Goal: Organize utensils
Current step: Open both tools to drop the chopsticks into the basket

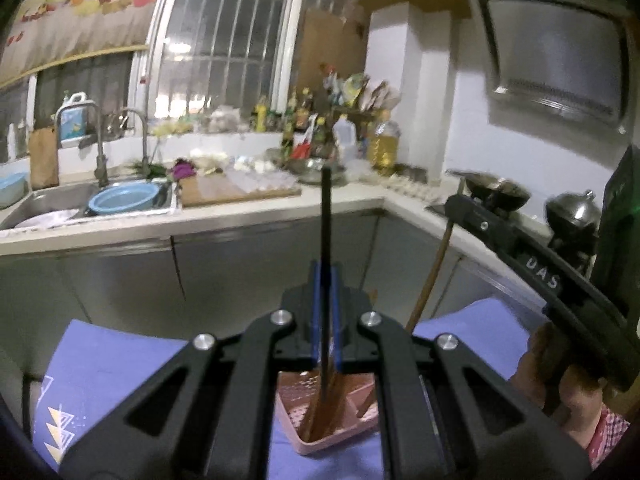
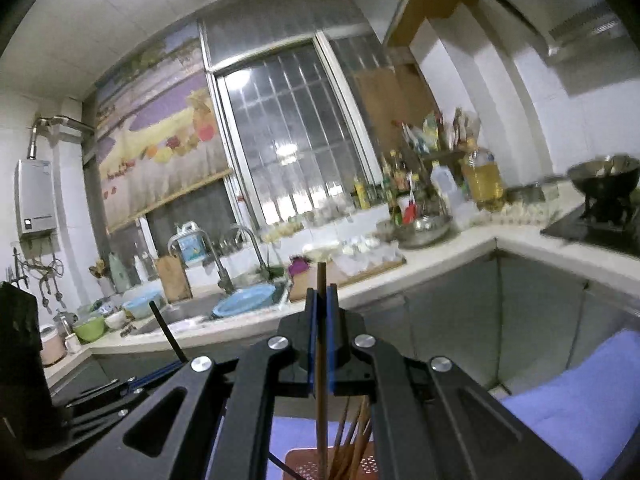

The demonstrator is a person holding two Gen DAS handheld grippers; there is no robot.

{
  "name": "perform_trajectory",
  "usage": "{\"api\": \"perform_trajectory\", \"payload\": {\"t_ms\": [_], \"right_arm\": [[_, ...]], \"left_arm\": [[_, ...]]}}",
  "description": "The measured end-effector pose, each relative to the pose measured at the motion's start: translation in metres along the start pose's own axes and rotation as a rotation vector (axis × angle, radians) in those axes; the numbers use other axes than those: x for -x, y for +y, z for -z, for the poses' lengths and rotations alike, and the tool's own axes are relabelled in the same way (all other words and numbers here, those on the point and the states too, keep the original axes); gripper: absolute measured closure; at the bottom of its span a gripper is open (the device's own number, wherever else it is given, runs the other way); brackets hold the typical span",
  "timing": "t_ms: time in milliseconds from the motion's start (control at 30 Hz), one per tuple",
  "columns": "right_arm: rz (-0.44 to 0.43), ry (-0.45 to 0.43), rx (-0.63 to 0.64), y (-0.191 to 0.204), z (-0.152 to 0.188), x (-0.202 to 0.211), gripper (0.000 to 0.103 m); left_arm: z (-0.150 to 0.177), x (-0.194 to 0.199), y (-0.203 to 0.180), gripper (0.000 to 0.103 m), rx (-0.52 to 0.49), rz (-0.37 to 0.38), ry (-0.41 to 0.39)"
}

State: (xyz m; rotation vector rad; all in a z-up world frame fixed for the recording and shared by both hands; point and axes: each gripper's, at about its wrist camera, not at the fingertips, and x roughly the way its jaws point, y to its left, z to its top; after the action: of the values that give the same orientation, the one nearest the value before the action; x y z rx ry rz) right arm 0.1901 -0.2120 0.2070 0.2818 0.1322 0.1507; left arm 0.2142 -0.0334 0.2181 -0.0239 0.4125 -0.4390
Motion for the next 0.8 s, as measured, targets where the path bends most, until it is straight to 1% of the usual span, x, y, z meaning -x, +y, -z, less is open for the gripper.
{"api": "perform_trajectory", "payload": {"t_ms": [67,100,167,200,233,267,300,333,400,433,467,500,533,567,600,667,700,733,800], "right_arm": [[0.015,0.045,-0.007,-0.006,0.02,-0.018,0.098],[0.019,0.076,-0.005,-0.009,0.035,-0.028,0.098],[0.006,0.209,0.014,-0.012,0.067,-0.051,0.098],[0.015,0.273,0.018,-0.012,0.076,-0.058,0.097],[0.026,0.316,0.004,-0.016,0.085,-0.061,0.097],[0.03,0.34,-0.022,-0.02,0.089,-0.063,0.096],[0.044,0.352,-0.048,-0.023,0.092,-0.059,0.095],[0.051,0.347,-0.059,-0.024,0.09,-0.051,0.093],[0.05,0.324,-0.05,-0.021,0.084,-0.032,0.086],[0.044,0.306,-0.045,-0.019,0.082,-0.018,0.079],[0.035,0.28,-0.046,-0.018,0.082,-0.002,0.066],[0.033,0.246,-0.05,-0.016,0.086,0.021,0.057],[0.04,0.237,-0.047,-0.015,0.09,0.037,0.04],[0.049,0.237,-0.047,-0.014,0.098,0.053,0.032],[0.056,0.244,-0.054,-0.013,0.11,0.072,0.03],[0.061,0.3,-0.05,-0.013,0.13,0.096,0.03],[0.063,0.336,-0.05,-0.013,0.143,0.113,0.03],[0.076,0.354,-0.053,-0.012,0.155,0.127,0.03],[0.105,0.388,-0.06,-0.013,0.18,0.163,0.03]], "left_arm": [[0.013,-0.025,0.002,0.099,0.005,0.001,0.054],[0.02,-0.032,0.002,0.099,0.007,-0.002,0.076],[0.041,-0.059,0.0,0.097,-0.006,-0.006,0.169],[0.054,-0.073,-0.001,0.09,-0.017,-0.015,0.241],[0.064,-0.082,0.0,0.087,-0.02,-0.041,0.286],[0.069,-0.085,0.002,0.086,-0.015,-0.041,0.302],[0.073,-0.082,0.008,0.086,0.012,-0.04,0.301],[0.072,-0.077,0.014,0.084,0.04,-0.047,0.287],[0.069,-0.06,0.024,0.078,0.081,-0.056,0.246],[0.067,-0.047,0.028,0.078,0.096,-0.069,0.217],[0.066,-0.034,0.031,0.078,0.111,-0.076,0.188],[0.065,-0.017,0.033,0.078,0.129,-0.069,0.153],[0.068,-0.002,0.031,0.078,0.141,-0.06,0.128],[0.077,0.015,0.029,0.078,0.147,-0.047,0.097],[0.086,0.027,0.024,0.078,0.144,-0.038,0.085],[0.108,0.043,0.012,0.078,0.135,-0.023,0.084],[0.126,0.051,0.003,0.078,0.133,-0.006,0.096],[0.135,0.055,-0.002,0.078,0.13,0.001,0.103],[0.16,0.061,-0.016,0.078,0.117,-0.007,0.129]]}}
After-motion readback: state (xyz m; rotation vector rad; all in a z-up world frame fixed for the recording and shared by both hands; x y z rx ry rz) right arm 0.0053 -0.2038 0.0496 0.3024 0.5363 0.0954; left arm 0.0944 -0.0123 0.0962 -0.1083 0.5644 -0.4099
